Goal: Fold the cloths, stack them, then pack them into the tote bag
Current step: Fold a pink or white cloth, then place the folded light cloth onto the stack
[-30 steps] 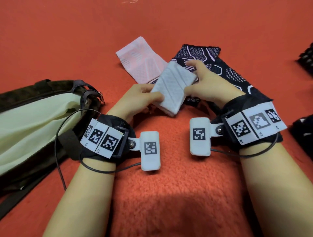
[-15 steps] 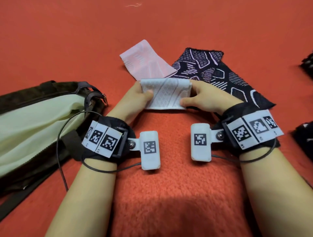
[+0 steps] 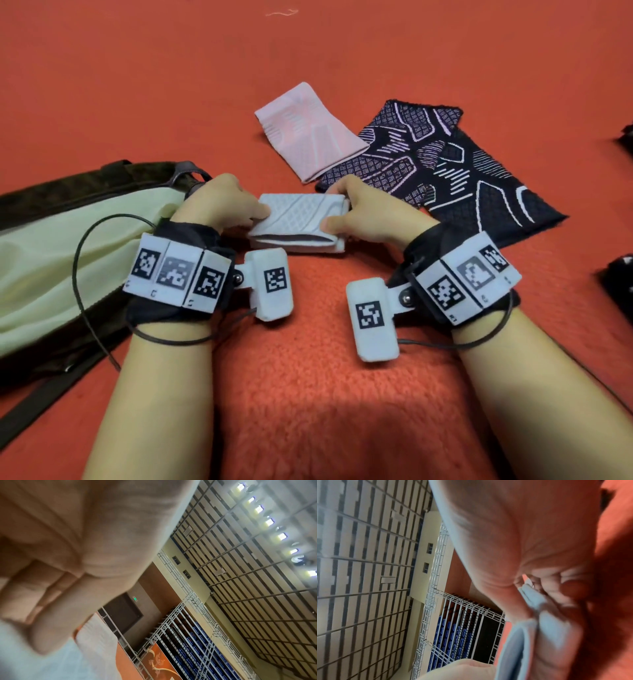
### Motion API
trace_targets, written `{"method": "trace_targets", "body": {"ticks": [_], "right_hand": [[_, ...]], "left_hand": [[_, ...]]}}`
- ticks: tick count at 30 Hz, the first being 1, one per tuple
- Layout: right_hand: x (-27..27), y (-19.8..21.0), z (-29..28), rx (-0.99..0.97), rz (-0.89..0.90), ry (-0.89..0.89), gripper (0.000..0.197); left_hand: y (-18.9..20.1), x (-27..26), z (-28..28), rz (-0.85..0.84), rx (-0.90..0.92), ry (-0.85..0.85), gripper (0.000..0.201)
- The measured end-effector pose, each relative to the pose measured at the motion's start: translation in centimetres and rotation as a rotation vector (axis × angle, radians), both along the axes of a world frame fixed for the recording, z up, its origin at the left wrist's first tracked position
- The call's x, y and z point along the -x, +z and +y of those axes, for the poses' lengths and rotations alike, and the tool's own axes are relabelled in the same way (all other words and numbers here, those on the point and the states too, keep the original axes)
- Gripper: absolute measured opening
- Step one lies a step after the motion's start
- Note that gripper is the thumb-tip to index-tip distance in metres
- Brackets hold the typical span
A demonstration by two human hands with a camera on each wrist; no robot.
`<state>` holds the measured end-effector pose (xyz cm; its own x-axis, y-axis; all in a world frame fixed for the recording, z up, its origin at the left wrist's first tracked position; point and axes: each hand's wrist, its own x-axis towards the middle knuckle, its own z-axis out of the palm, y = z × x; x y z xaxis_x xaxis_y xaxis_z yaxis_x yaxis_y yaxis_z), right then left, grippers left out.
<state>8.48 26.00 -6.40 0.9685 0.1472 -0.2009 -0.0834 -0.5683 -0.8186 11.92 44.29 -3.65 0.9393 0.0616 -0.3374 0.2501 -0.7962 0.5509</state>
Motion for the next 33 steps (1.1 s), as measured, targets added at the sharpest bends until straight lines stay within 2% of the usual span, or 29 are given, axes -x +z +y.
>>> {"method": "trace_targets", "body": {"ticks": [2,5,10,13,15,17,19,22,25,29,31,33], "right_hand": [[0.0,0.1,0.0,0.018,-0.072,-0.006,0.043],[0.1,0.5,-0.1,0.125,-0.153,0.069,0.048],[0.5,0.8,0.0,0.209,-0.150,0.174,0.044],[0.2,0.6,0.0,0.244,-0.090,0.228,0.052],[0.0,0.4,0.0,0.250,-0.041,0.219,0.056],[-0.2,0.0,0.0,0.281,-0.016,0.232,0.063],[-0.3,-0.2,0.0,0.305,-0.008,0.249,0.067],[-0.1,0.3,0.0,0.301,-0.004,0.262,0.067],[-0.3,2.5,-1.0,0.260,-0.003,0.186,0.052],[-4.7,5.5,-2.6,0.156,-0.140,-0.094,0.027],[-7.6,5.6,-2.8,0.249,-0.179,-0.167,0.029],[-10.2,5.0,-2.8,0.401,-0.117,-0.159,0.038]], "left_hand": [[0.2,0.2,0.3,-0.031,0.035,0.053,0.026],[0.0,0.1,0.3,-0.044,0.059,0.056,0.011],[-0.9,-0.1,0.7,0.027,0.230,0.051,0.026],[-0.9,0.0,0.7,0.064,0.283,0.025,0.032],[-0.5,0.0,0.3,0.057,0.199,-0.036,0.050],[0.3,0.3,-0.4,0.014,0.027,-0.151,0.070],[1.0,0.7,-1.1,0.010,-0.049,-0.275,0.072],[1.0,1.2,-1.6,0.104,-0.112,-0.411,0.071],[0.5,1.2,-1.8,0.134,-0.174,-0.428,0.077],[0.0,0.8,-1.7,0.118,-0.167,-0.422,0.078],[-0.1,0.8,-1.6,0.109,-0.146,-0.418,0.078],[-0.3,0.7,-1.5,0.107,-0.121,-0.414,0.077]]}}
